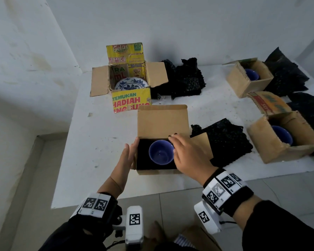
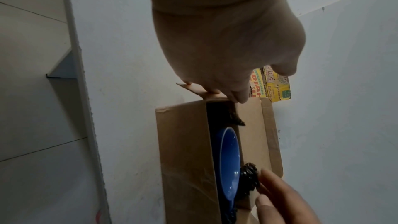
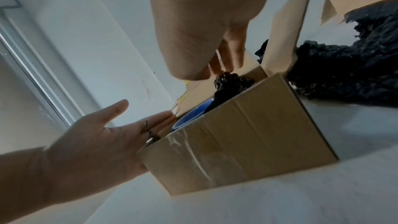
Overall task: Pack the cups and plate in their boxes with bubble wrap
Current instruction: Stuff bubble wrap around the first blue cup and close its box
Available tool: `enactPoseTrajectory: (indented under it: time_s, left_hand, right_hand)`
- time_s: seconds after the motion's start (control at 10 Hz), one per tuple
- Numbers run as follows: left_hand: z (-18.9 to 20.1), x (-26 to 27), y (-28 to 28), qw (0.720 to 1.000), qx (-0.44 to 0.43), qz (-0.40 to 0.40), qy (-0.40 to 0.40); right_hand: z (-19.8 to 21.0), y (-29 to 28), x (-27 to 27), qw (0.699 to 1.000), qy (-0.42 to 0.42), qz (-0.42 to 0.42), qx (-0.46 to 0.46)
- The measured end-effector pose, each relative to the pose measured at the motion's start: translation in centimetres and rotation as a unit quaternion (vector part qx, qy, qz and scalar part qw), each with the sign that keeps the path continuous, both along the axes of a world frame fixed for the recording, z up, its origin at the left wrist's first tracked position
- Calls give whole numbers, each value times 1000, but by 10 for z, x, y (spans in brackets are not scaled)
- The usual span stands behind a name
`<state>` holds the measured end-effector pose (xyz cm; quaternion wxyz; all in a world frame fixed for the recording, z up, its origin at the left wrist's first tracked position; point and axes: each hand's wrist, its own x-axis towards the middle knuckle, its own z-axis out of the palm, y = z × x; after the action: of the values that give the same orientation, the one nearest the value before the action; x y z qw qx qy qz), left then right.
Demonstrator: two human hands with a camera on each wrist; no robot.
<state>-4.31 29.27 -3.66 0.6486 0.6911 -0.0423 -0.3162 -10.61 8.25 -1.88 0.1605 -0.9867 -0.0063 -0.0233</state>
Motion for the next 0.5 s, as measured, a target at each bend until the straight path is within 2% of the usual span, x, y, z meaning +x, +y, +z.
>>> enactPoseTrajectory:
  time_s: [0.1, 0.4, 0.5]
  left_hand:
    - [-6, 0, 0, 1000, -19, -7, -3]
    - [0, -1, -3, 999, -34, -8, 31]
    - [-6, 2, 14, 997, -71, 8, -42]
  right_hand:
    - [-10, 1, -8, 997, 52, 47, -31]
    - [-19, 9, -14, 994, 105, 2, -26]
    - [-12, 10, 2, 993, 115, -10, -24]
